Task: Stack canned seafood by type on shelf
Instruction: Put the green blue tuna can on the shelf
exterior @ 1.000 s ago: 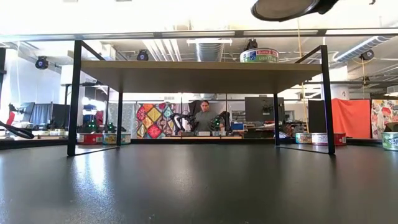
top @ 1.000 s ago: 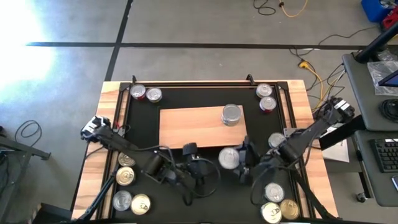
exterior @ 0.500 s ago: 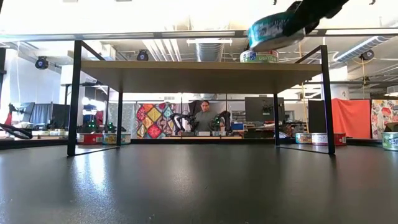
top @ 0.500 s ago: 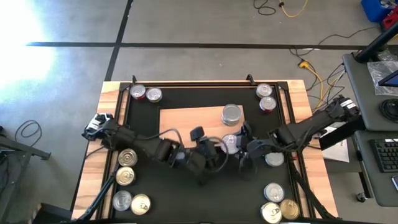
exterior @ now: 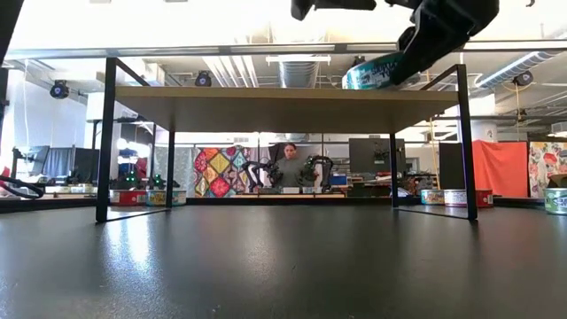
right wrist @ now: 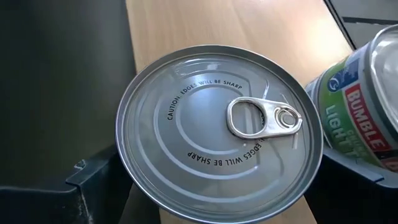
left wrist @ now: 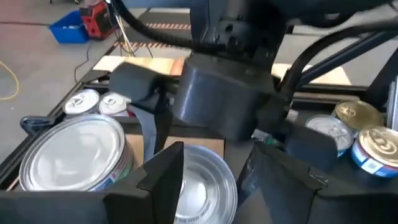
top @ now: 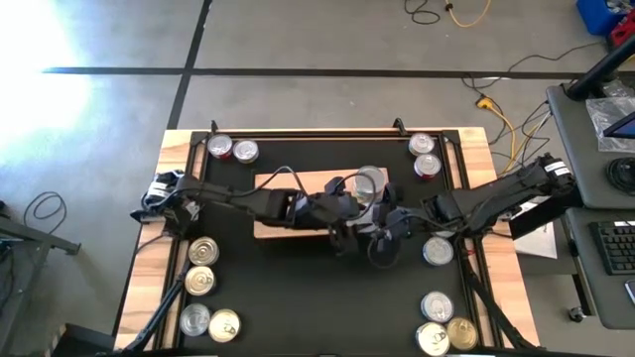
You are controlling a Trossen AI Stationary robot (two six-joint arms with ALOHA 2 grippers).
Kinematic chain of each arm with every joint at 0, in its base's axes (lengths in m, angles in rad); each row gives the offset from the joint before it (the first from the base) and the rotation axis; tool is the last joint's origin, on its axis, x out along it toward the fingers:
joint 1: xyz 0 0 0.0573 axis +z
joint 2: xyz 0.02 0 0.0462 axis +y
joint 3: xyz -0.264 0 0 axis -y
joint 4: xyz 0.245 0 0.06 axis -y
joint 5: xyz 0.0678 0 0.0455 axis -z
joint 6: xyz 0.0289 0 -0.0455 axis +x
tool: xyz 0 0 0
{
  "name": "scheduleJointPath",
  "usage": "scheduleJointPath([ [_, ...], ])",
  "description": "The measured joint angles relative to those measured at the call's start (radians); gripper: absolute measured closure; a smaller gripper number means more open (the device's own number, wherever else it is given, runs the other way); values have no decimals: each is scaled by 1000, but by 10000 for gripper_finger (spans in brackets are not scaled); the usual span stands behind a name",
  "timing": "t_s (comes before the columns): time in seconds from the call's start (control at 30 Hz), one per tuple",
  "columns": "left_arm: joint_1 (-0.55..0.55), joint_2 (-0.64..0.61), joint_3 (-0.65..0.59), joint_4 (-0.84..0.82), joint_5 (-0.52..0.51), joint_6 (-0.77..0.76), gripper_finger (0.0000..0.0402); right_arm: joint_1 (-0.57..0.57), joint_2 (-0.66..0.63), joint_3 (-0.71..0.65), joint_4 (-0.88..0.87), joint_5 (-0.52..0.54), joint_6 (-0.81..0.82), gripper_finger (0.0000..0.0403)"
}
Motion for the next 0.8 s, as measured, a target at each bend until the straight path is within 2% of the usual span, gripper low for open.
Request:
scheduleJointPath([
  [0.07, 8, 6, -1, -3, 9, -6, 235, 0, 0, 0, 2, 0, 0, 19],
  [0.17, 22, 21, -1, -5, 91, -31, 268, 0, 0, 0, 5, 0, 4, 18],
  [0.23, 28, 35, -1, 4, 130, -52, 305, 0, 0, 0, 6, 0, 12, 18],
  [0.37, 38, 69, -2, 34, 133, -60, 386, 0, 0, -1, 6, -1, 16, 17],
  [0.57, 63, 132, -2, 73, 125, -65, 383, 0, 0, -1, 7, -2, 30, 15],
  [0.8, 84, 167, -1, 80, 130, -98, 400, 0, 1, -2, -5, -55, 68, 14],
])
